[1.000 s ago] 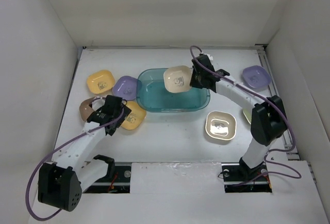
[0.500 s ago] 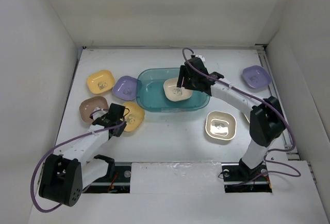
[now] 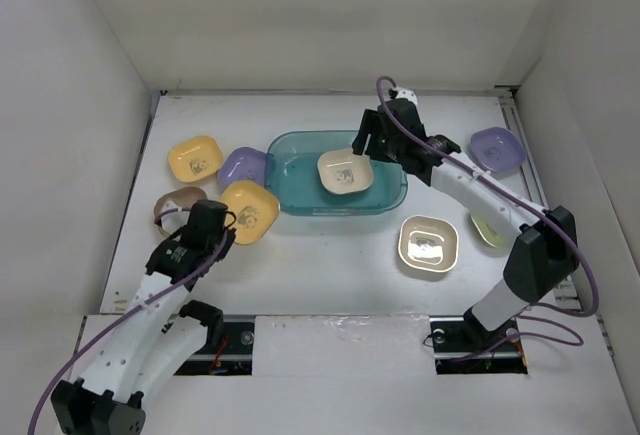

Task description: Place the plates into the plastic bin on the countertop

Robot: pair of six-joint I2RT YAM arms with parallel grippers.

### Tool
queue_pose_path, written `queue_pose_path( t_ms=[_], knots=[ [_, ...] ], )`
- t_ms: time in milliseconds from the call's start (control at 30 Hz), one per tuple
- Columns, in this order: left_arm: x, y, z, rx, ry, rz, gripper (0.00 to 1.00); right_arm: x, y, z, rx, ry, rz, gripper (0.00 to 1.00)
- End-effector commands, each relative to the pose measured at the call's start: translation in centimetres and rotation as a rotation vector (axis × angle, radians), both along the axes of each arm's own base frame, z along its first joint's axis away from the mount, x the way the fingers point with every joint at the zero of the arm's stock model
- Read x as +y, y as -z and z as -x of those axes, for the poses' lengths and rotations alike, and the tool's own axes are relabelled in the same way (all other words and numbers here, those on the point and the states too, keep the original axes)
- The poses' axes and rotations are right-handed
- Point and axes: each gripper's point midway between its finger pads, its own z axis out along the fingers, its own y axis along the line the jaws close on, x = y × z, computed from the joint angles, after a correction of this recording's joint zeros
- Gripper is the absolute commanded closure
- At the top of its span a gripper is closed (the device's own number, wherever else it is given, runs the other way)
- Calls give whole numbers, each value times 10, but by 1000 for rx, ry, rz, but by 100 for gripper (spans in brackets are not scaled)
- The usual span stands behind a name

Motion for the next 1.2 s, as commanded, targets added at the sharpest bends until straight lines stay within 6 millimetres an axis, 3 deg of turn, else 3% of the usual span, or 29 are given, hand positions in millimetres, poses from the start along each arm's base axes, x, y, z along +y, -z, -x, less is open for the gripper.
queue_pose_path(
  t_ms=[0, 133, 233, 267, 300, 333, 367, 400, 433, 467, 533, 567, 633, 667, 700, 800, 933, 1067, 1133, 1167],
  knots=[
    [12, -43, -6, -62, -49, -40, 100, -19, -27, -7, -54, 28, -12, 29],
    [18, -82, -17, -136, -58, -81, 100, -38, -36, -7, -74, 54, -19, 29],
    [-6, -100, -45, -223, 127, -102, 100, -56, -29, -9, -55, 91, -7, 29],
    [-27, -127, -73, -366, 216, -80, 100, -63, -35, -7, -69, 103, -14, 29],
    [-53, -128, -80, -379, 361, -48, 100, -68, -29, -6, -51, 112, -5, 27],
    [-67, -118, -97, -329, 444, -73, 100, -79, -27, -5, -50, 141, 3, 26],
    [-87, -126, -114, -371, 534, -59, 100, -86, -27, -1, -47, 152, 5, 24],
    [-99, -120, -123, -339, 589, -45, 100, -95, -24, 2, -40, 176, 21, 22],
    [-111, -133, -137, -352, 606, -41, 100, -110, -15, 4, -19, 210, 39, 22],
    [-135, -112, -149, -304, 689, -64, 100, -118, -13, 8, -11, 224, 44, 22],
    [-152, -109, -167, -297, 699, -96, 100, -138, -18, 20, -13, 291, 30, 22],
    [-167, -104, -182, -285, 721, -88, 100, -141, -9, 28, 3, 297, 29, 22],
    [-177, -94, -195, -269, 725, -73, 100, -145, -15, 43, -17, 309, -1, 22],
    [-181, -94, -203, -275, 724, -72, 100, -148, -3, 52, 7, 309, 12, 22],
    [-188, -74, -209, -229, 724, -73, 100, -150, -2, 57, 11, 309, 14, 22],
    [-195, -44, -221, -166, 728, -81, 100, -146, 8, 82, 54, 295, 28, 22],
    [-221, -25, -223, -145, 797, -87, 100, -142, 22, 114, 92, 306, 40, 22],
    [-224, -8, -215, -54, 786, -129, 98, -132, 25, 146, 96, 276, -20, 22],
    [-217, -2, -214, -32, 757, -144, 89, -124, 35, 163, 124, 242, -20, 21],
    [-216, -2, -211, -28, 749, -137, 72, -118, 37, 168, 125, 219, -26, 20]
  ],
)
